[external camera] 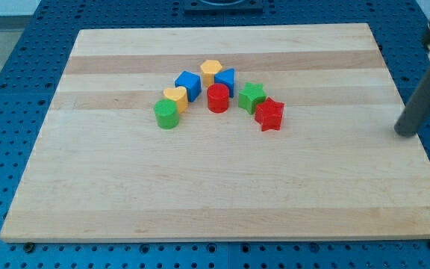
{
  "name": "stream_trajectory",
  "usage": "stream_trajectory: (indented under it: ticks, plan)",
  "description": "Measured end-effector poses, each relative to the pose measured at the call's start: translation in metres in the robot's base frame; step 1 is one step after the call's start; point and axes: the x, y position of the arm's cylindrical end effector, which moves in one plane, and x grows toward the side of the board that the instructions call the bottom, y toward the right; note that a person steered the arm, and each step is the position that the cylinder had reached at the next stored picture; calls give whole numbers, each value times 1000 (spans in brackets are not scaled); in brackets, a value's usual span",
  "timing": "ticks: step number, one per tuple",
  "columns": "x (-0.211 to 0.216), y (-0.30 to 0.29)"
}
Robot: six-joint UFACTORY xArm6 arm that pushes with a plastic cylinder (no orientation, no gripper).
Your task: Push the green circle to the top left of the board
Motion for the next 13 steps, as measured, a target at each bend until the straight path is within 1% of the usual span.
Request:
stream_trajectory:
  ticks: [1, 3, 4, 5, 6, 7, 8, 9, 10, 11, 12, 13]
  plan:
    - [24, -50]
    - [17, -222]
    - [-18, -298]
    - [-48, -362]
    - [-49, -396]
    - [-62, -432]
    - [-90, -451]
    - [-92, -451]
    - [-49, -434]
    - [-44, -391]
    - [-68, -378]
    - [-117, -419]
